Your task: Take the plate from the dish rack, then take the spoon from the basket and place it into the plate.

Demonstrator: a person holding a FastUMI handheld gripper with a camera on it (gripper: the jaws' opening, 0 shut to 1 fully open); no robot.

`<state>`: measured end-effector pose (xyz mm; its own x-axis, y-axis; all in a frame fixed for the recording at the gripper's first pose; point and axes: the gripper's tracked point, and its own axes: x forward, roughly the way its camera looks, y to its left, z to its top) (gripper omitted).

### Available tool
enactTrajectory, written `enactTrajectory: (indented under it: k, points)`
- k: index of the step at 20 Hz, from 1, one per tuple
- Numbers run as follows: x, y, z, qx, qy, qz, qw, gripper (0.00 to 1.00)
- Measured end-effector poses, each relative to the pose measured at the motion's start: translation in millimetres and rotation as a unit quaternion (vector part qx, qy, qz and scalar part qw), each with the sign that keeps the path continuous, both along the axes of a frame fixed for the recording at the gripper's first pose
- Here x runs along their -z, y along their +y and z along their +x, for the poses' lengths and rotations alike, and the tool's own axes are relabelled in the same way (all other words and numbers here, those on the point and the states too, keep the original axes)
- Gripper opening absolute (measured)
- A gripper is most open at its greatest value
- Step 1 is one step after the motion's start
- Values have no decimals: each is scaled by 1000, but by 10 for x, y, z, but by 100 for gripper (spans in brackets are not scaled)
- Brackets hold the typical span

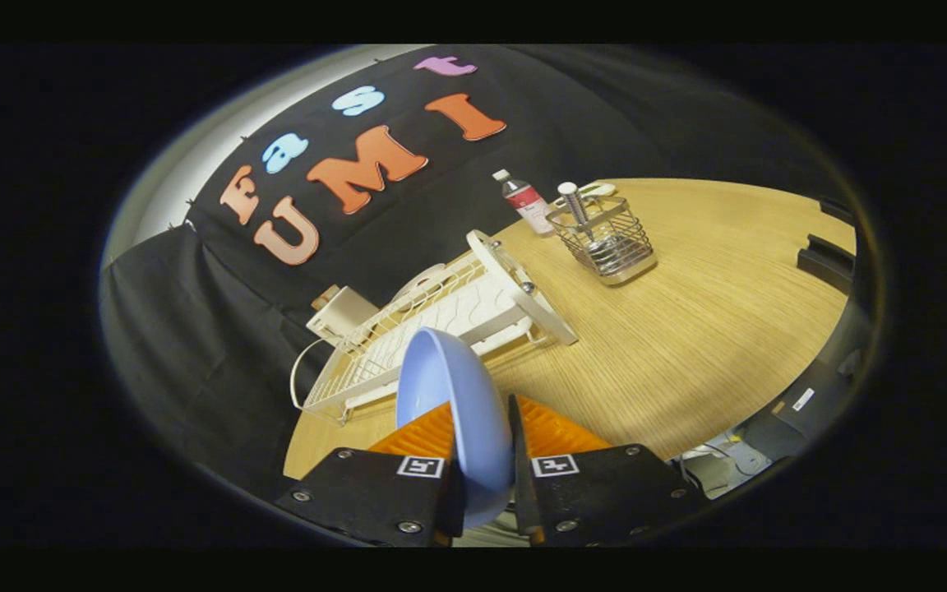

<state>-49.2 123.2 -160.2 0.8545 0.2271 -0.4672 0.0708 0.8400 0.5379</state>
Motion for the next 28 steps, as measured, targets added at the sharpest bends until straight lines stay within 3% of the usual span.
enactTrajectory:
  k: [9,18,28]
  points:
    - [59,-187,52,25,2,-23,999,32]
    - [-148,-715,132,71,-43,-128,988,75]
    - [-434,-1204,349,96,-87,-224,966,99]
